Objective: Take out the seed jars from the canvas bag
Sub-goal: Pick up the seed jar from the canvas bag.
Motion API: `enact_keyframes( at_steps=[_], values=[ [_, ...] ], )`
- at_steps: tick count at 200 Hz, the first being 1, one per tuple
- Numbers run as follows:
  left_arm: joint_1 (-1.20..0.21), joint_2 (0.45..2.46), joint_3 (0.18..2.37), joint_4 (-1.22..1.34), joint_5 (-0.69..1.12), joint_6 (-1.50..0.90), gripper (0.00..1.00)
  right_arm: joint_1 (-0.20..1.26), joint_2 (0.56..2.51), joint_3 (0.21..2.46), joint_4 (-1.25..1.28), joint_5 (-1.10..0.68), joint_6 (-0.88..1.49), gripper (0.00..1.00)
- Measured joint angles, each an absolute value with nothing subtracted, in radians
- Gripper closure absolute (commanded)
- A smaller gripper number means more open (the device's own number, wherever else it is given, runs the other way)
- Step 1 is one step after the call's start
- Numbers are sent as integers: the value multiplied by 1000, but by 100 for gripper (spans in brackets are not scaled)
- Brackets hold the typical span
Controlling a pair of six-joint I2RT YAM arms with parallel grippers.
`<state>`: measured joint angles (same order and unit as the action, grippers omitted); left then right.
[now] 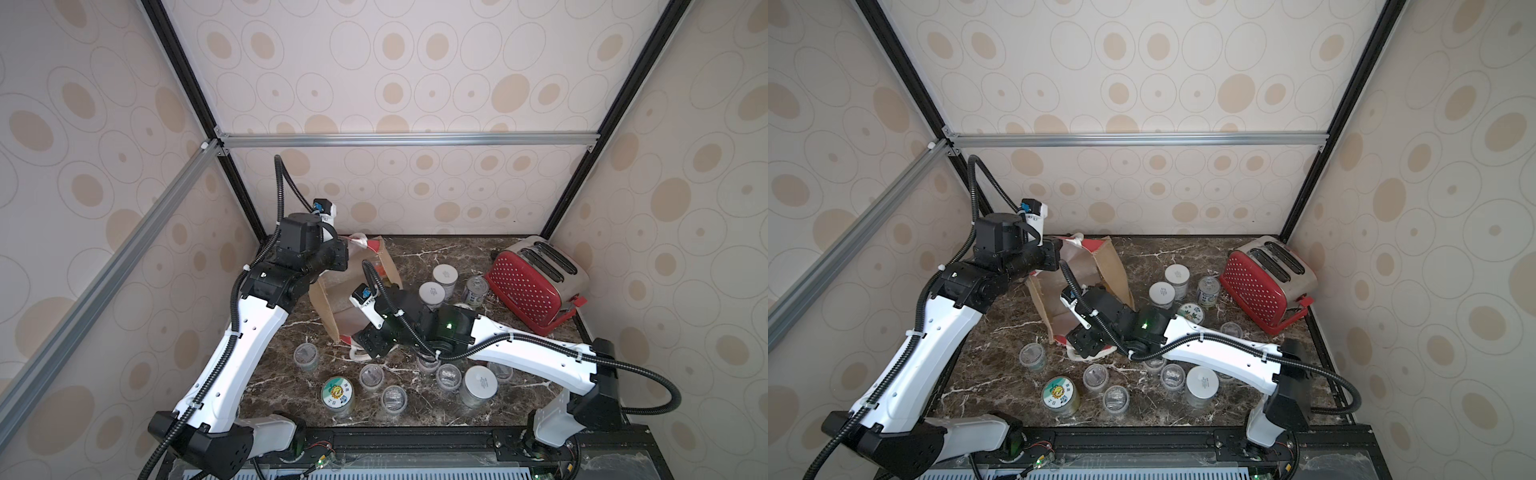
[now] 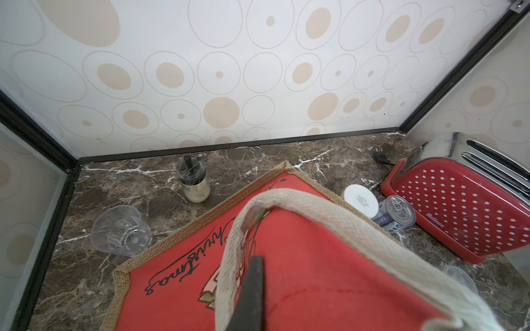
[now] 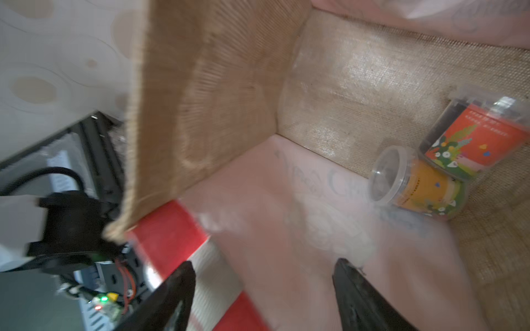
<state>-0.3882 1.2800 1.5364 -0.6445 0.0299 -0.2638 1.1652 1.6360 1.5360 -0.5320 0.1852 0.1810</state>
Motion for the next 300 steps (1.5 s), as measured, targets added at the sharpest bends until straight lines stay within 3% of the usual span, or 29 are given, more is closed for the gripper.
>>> enact_keyframes(
  at_steps=[42,92,157,300],
  values=[
    [-486,1280,1489,-641,20,-286,100,1109,1728,1545,-608,304,185,22],
    [-536,1283,1451,-644,24,-297,100,1043,1789,1551,-632,422,179,15],
    [-586,1304,1449,-648,61,-269,100,984,1804,1516,-638,410,187,2],
    [-628,1340,1431,-672,23,-244,100,958,1803,1434,-670,397,366,3]
  ],
)
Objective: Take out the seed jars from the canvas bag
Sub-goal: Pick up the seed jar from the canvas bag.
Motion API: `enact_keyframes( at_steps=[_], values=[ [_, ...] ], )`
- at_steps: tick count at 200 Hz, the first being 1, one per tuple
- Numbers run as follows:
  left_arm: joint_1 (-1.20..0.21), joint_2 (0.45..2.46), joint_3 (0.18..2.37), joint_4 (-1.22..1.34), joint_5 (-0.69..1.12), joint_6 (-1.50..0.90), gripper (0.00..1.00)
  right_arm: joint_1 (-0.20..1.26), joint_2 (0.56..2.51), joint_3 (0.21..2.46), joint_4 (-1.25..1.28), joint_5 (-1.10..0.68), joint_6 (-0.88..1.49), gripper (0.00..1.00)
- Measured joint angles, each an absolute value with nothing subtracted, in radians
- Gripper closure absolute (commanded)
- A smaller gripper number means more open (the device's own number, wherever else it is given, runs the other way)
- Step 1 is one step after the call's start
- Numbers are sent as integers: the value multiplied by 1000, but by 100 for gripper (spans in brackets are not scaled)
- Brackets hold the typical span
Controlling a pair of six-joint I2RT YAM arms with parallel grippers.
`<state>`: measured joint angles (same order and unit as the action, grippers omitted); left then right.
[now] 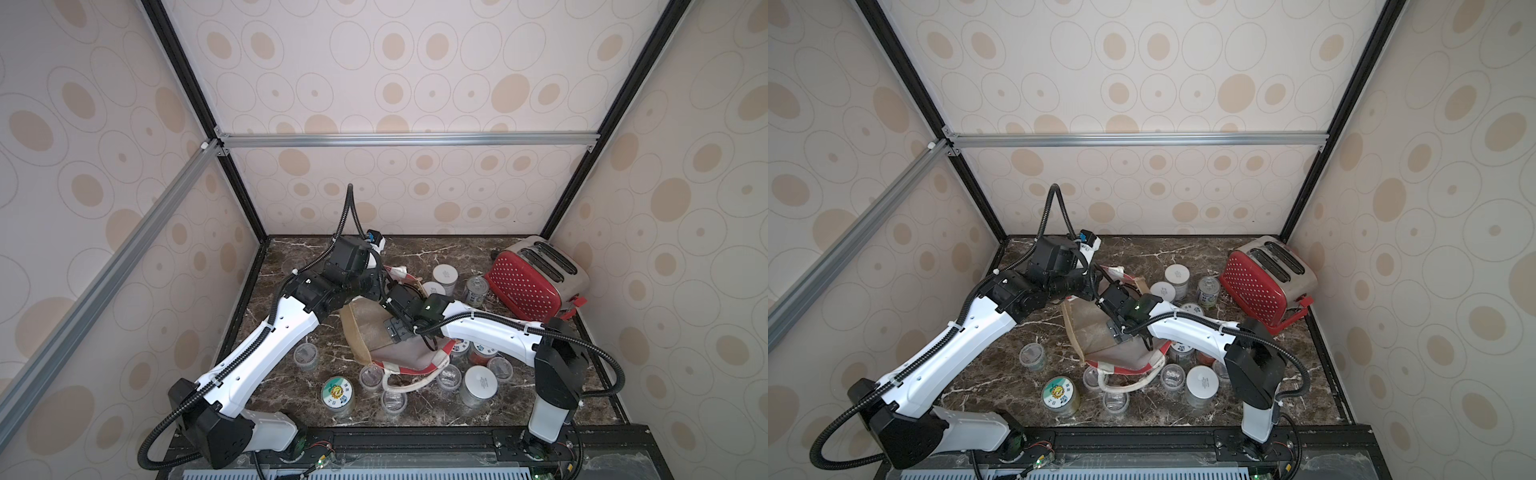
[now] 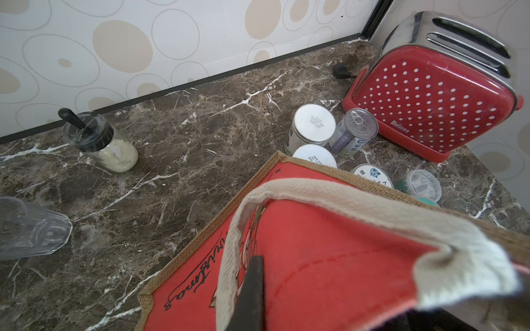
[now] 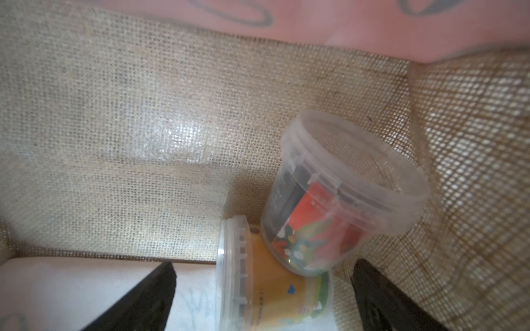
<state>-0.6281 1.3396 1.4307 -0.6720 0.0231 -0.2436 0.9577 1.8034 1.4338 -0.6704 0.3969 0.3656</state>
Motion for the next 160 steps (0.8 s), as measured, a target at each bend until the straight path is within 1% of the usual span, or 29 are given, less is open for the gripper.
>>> enact_keyframes(
  at_steps=[38,73,85,160],
  values=[
    [-646,1332,1412,-649,-7,-232,100,957,1803,1426,-688,367,413,4],
    [-682,1324,1392,-624,-39,-194,100,957,1789,1383,-675,331,449,0],
    [-695,1323,1392,-613,-51,-179,100,957,1780,1375,-673,325,456,0],
    [-748,1293,1396,-549,-97,-115,100,959,1744,1369,-669,345,471,0]
  ],
)
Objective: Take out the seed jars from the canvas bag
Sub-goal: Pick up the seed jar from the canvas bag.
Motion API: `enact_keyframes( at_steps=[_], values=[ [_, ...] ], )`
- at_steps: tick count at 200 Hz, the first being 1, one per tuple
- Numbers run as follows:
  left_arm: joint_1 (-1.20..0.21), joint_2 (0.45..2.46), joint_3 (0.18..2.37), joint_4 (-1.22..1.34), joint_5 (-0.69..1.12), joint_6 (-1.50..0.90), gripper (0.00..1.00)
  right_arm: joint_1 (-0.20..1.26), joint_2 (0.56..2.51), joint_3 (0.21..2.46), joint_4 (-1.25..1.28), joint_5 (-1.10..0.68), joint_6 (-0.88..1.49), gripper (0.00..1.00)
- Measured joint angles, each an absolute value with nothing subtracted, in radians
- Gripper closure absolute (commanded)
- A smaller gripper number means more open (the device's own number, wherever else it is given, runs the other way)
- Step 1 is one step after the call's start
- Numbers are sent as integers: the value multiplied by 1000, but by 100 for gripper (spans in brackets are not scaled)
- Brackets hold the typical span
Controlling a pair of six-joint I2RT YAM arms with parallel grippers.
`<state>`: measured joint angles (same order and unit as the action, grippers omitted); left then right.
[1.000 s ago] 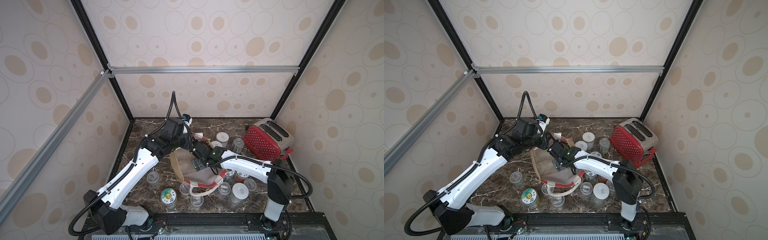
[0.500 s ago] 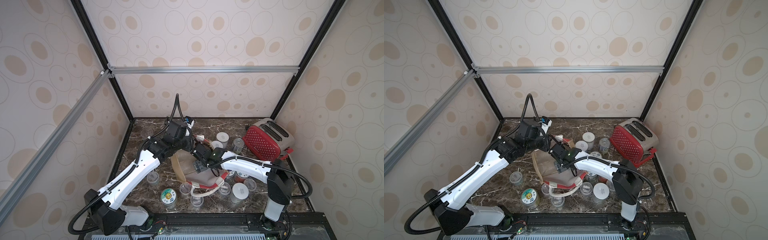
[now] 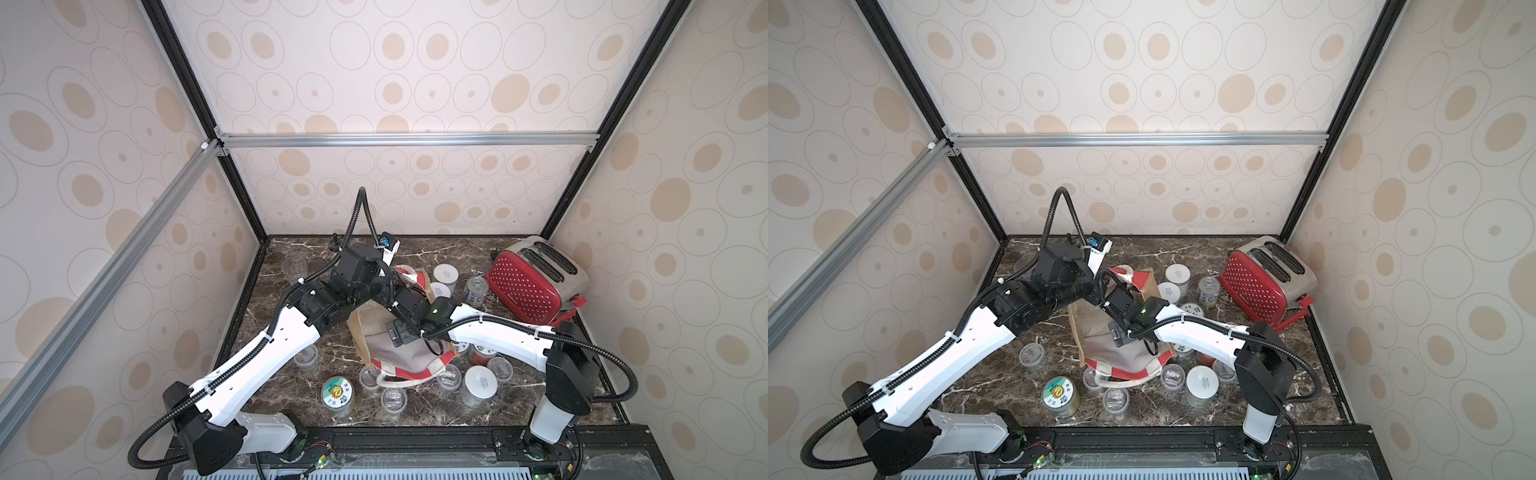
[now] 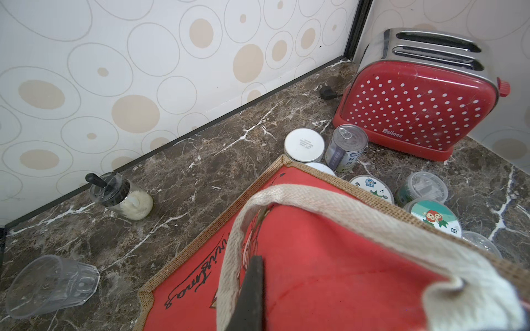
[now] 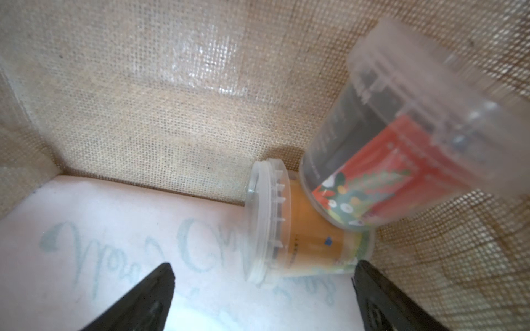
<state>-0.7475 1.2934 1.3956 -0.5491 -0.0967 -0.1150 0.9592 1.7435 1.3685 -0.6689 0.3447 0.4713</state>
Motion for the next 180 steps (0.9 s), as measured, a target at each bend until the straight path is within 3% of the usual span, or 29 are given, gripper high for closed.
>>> enact_keyframes(
  at_steps=[77,152,180],
  values=[
    [-753,1298,1451,-586,-141,-104,100,952,1763,1426,-696,480,524,0],
    [-753,1298,1452,-591,-200,-90,100,934,1804,1443,-651,437,545,0],
    [-753,1298,1452,-571,-194,-87,100,930,1806,1429,-592,397,546,5]
  ],
)
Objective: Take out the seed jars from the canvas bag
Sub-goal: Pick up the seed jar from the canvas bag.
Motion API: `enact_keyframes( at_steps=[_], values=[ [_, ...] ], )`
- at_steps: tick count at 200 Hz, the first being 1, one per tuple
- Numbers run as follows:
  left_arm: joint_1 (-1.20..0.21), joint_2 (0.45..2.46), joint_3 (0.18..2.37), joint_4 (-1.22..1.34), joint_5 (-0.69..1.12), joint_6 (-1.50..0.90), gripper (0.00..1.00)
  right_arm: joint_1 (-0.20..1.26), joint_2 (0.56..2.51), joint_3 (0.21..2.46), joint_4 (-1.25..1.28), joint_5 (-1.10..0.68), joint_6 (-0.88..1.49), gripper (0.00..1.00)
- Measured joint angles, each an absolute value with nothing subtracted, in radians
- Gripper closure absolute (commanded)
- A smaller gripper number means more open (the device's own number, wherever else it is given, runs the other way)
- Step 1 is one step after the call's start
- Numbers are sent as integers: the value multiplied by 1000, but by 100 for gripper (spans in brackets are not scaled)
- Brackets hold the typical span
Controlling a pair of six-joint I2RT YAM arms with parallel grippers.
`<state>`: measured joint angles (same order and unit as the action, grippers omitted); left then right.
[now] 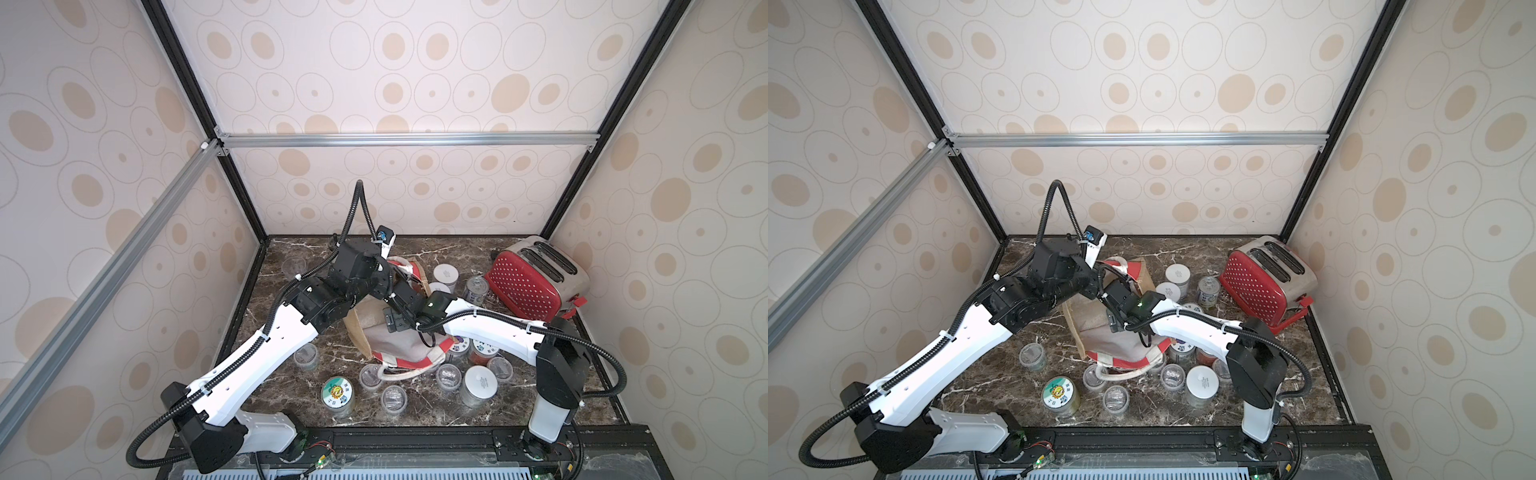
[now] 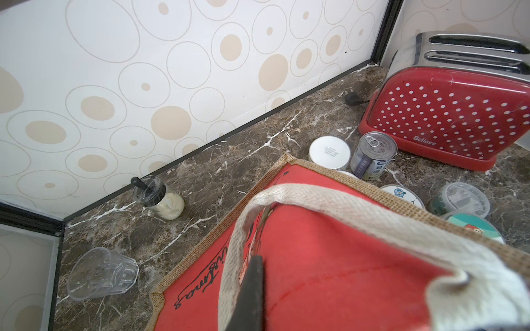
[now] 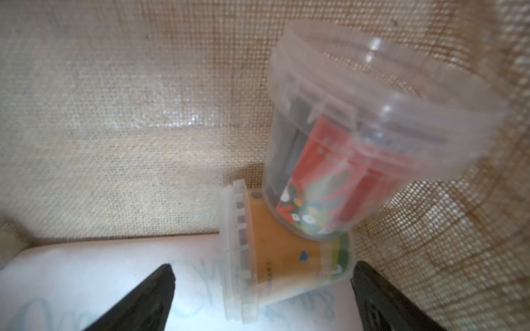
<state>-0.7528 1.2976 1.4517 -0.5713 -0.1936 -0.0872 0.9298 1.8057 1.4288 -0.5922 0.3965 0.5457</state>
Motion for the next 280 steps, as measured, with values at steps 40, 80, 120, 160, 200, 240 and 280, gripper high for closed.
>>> enact_keyframes(
  at_steps=[40,80,120,160,200,240,280],
  values=[
    [-828,1268,1452,-514,-76,-103,100,898,1880,1386,-562,382,534,19],
    [-826,1269,1452,-511,-64,-109,100,896,1880,1383,-548,380,536,24],
    [-826,1269,1452,-510,-72,-109,100,896,1858,1362,-529,373,524,38],
    [-837,1270,1461,-512,-138,-106,100,894,1785,1316,-519,355,497,31],
    [-842,1271,1488,-509,-176,-103,100,894,1721,1304,-525,377,466,15],
    [-843,1276,1510,-517,-179,-103,100,892,1696,1290,-515,410,458,0],
    [-844,1284,1523,-530,-158,-99,100,891,1641,1221,-445,416,434,0]
  ],
)
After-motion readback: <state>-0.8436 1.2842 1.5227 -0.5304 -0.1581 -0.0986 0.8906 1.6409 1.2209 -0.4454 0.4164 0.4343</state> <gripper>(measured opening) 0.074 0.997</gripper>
